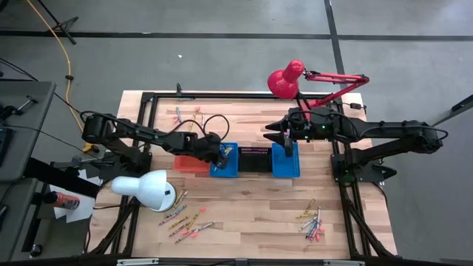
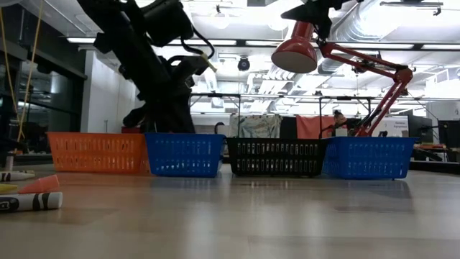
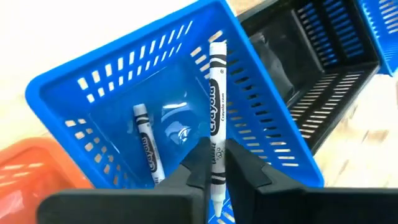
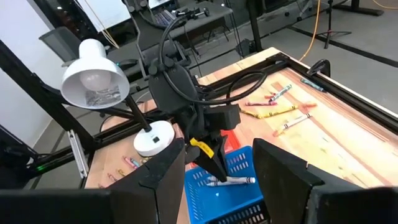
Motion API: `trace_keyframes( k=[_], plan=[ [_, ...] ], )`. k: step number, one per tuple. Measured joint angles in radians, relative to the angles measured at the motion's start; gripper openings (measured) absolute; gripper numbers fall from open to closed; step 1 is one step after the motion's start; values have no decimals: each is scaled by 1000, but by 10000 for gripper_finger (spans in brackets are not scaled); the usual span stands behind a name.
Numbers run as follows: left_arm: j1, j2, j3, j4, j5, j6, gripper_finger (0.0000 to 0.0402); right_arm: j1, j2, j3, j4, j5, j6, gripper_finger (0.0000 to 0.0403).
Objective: Sort crayons
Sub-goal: Put the white crayon into the left blue bin
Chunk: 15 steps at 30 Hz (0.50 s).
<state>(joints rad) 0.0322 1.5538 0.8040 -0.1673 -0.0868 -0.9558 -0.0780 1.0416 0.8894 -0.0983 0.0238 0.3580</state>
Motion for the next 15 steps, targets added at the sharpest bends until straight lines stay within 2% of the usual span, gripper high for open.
trace_keyframes(
  k=[9,15],
  plan=[
    [13,-27,0,-1,72,46,98,0,0,0,-34,0,0,181],
    [94,-221,0,30,78,175,112,0,0,0,-32,0,0,181]
  ],
)
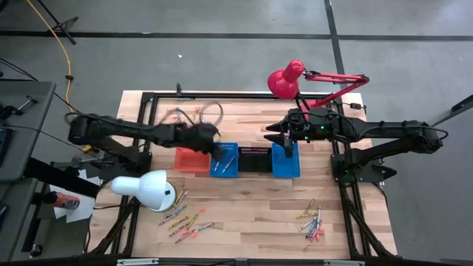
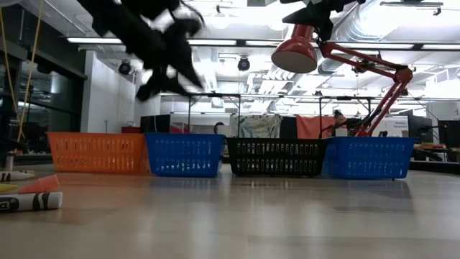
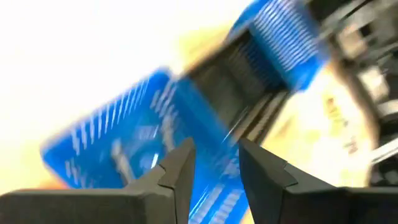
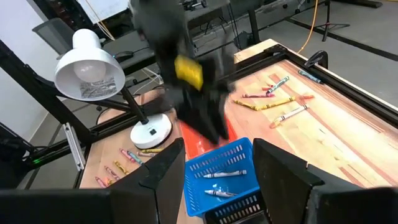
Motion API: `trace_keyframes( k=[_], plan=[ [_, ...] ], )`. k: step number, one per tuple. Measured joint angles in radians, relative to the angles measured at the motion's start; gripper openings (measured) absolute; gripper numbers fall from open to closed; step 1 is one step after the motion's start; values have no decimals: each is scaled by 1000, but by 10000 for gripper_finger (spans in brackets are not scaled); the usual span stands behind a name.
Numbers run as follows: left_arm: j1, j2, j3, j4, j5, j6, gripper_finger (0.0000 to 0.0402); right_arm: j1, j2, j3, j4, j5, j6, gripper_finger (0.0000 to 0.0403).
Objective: Sort crayons
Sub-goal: Put the white crayon into the left blue bin
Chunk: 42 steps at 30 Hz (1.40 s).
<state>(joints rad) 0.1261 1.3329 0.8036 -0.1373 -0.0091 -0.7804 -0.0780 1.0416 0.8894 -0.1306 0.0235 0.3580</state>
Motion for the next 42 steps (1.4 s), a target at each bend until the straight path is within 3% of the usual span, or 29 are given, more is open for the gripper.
trace_keyframes(
  k=[9,13,20,42],
  plan=[
    [77,-393,0,173,-29,437,113,0,0,0,48,2,-23,181],
    [77,-488,-46,258,-61,476,113,0,0,0,79,3,-49,181],
    [77,-511,-113,269,-79,418,113,0,0,0,87,3,-53,181],
    [76,-494,-115,295,-83,452,113,0,0,0,87,3,-48,181]
  ],
)
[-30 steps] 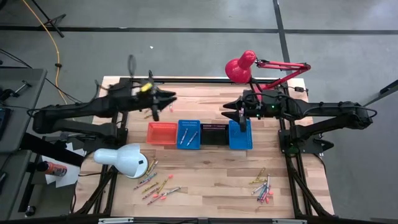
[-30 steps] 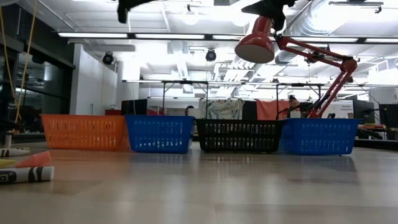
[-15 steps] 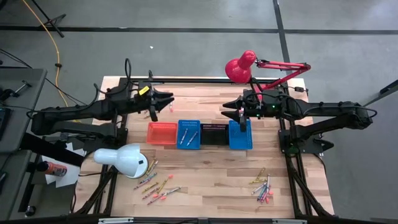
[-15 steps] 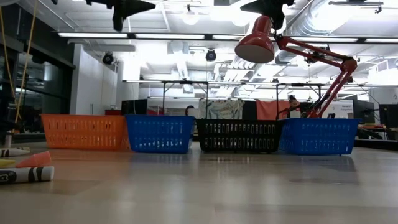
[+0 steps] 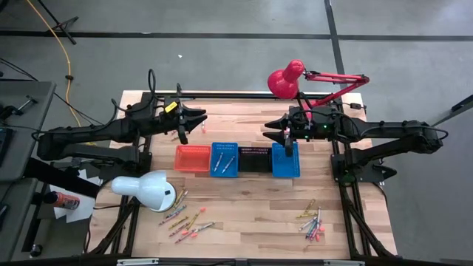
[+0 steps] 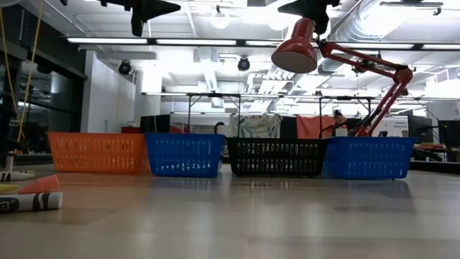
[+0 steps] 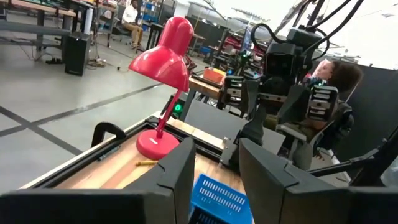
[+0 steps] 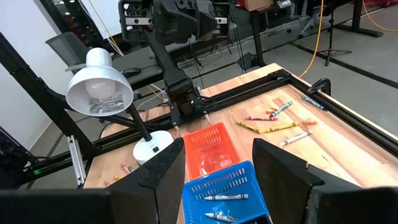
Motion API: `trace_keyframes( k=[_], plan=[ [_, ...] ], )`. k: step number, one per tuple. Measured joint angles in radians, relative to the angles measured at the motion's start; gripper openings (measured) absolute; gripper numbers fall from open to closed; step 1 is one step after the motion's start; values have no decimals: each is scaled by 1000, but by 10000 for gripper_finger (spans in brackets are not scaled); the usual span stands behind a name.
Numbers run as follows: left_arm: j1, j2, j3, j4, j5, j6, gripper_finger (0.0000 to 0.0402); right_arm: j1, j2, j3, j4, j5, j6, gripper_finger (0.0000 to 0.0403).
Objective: Sort crayons
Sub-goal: Put the white crayon into the left blue bin
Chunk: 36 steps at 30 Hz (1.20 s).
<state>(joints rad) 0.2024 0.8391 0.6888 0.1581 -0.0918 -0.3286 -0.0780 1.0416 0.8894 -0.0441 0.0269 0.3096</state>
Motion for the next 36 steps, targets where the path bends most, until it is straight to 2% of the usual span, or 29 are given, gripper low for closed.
trace_keyframes(
  k=[5,10,13,17,18,20,23,26,30,33,36],
  plan=[
    [32,66,6,36,-82,-43,113,0,0,0,-4,0,-1,181],
    [169,202,78,-62,-55,-113,113,0,0,0,-4,0,4,181],
    [235,280,122,-156,27,-121,113,0,0,0,-4,0,6,181],
    [257,297,145,-120,299,-171,113,0,0,0,-4,0,6,181],
    [249,286,146,-104,340,-174,113,0,0,0,-5,0,6,181],
    [216,258,146,-100,357,-175,113,0,0,0,-5,0,6,181],
    [168,202,146,-141,328,-142,113,0,-2,0,-30,-22,31,181],
    [121,150,147,-200,245,-130,113,0,-16,0,-129,-118,139,181],
    [79,106,147,-229,132,-131,113,44,-20,0,-375,-221,367,181],
    [68,91,147,-230,91,-131,113,151,-5,0,-577,-230,573,181],
    [69,91,147,-223,83,-135,113,307,15,-2,-757,-217,832,181]
  ],
)
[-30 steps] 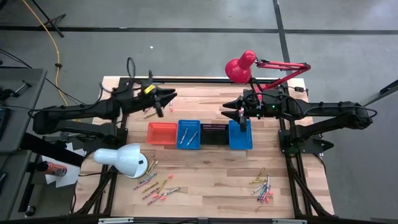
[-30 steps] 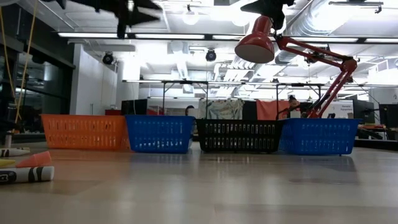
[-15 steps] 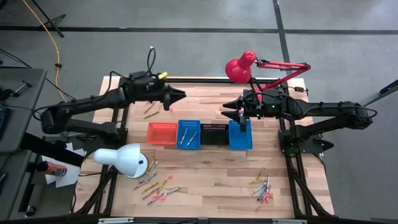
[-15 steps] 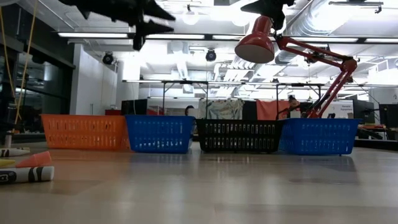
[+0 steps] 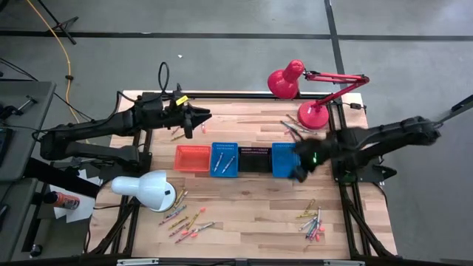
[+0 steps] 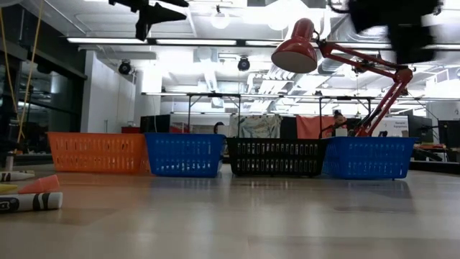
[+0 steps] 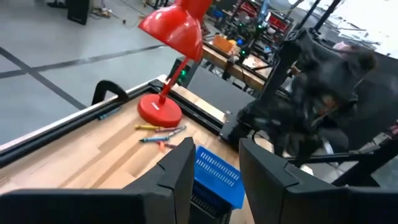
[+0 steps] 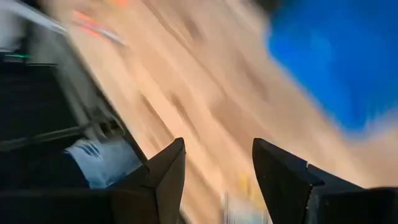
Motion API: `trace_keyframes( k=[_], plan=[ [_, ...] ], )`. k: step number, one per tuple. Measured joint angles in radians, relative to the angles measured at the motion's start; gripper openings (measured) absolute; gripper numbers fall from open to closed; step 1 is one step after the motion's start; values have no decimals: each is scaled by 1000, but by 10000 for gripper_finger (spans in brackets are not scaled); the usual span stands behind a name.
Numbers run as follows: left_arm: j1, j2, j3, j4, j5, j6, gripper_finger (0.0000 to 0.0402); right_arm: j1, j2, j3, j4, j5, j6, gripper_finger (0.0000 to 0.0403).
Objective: Sort crayons
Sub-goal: Put the white crayon into the left blue bin
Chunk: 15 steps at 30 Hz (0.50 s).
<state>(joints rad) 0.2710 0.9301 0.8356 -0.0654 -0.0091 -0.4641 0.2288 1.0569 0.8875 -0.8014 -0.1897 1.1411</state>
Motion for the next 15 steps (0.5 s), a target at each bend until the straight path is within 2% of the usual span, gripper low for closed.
trace_keyframes(
  k=[3,8,12,15],
  plan=[
    [0,0,0,4,0,-5,113,180,38,0,-125,21,301,181],
    [1,1,0,3,5,-5,113,421,149,0,-148,23,705,181],
    [1,0,0,3,26,-6,113,519,248,0,-152,17,885,181],
    [1,0,0,3,27,-5,113,549,311,0,-152,17,951,181]
  ],
)
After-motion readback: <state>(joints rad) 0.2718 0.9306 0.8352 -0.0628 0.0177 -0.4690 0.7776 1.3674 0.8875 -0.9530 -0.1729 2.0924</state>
